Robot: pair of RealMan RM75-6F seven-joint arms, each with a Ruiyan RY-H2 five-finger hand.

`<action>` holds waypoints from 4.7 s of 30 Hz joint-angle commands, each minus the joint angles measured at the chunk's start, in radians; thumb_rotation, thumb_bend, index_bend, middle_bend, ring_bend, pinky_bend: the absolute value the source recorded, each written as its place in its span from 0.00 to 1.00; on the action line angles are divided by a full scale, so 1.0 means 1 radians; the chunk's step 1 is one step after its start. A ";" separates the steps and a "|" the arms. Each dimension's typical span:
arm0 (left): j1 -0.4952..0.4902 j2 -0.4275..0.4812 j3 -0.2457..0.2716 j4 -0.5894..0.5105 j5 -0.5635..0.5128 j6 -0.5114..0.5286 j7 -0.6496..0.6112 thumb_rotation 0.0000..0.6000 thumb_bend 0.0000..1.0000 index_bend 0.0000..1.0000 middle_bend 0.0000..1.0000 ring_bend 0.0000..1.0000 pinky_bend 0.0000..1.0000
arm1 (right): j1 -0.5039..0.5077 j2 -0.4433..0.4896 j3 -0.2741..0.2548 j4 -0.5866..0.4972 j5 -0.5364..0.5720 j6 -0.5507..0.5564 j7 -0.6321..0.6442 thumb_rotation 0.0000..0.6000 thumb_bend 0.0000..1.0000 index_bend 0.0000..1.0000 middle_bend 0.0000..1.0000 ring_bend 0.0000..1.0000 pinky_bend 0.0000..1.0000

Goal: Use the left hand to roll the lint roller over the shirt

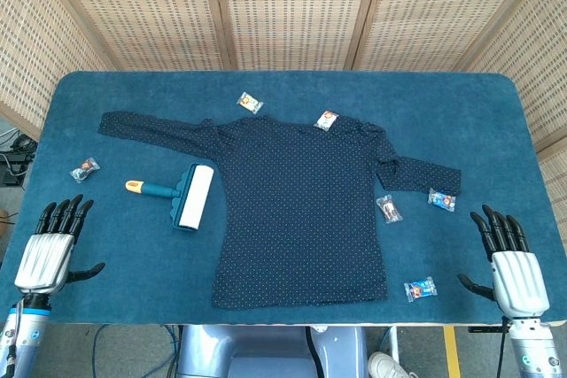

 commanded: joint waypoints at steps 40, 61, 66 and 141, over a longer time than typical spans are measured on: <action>-0.555 -0.032 -0.185 0.202 -0.589 -0.643 0.205 1.00 0.25 0.35 0.91 0.81 0.73 | 0.010 -0.018 0.045 0.060 0.089 -0.028 0.025 1.00 0.14 0.05 0.00 0.00 0.00; -0.753 -0.204 -0.042 0.450 -0.741 -0.703 0.310 1.00 0.33 0.36 0.91 0.81 0.73 | 0.015 -0.030 0.065 0.099 0.134 -0.044 0.034 1.00 0.14 0.05 0.00 0.00 0.00; -0.756 -0.209 -0.022 0.458 -0.727 -0.679 0.315 1.00 0.33 0.36 0.91 0.81 0.73 | 0.014 -0.030 0.066 0.101 0.137 -0.043 0.038 1.00 0.14 0.05 0.00 0.00 0.00; -1.283 -0.037 0.093 0.028 -1.542 -0.462 0.963 1.00 0.93 0.87 0.91 0.81 0.72 | 0.016 -0.002 0.061 0.099 0.119 -0.061 0.170 1.00 0.14 0.08 0.00 0.00 0.00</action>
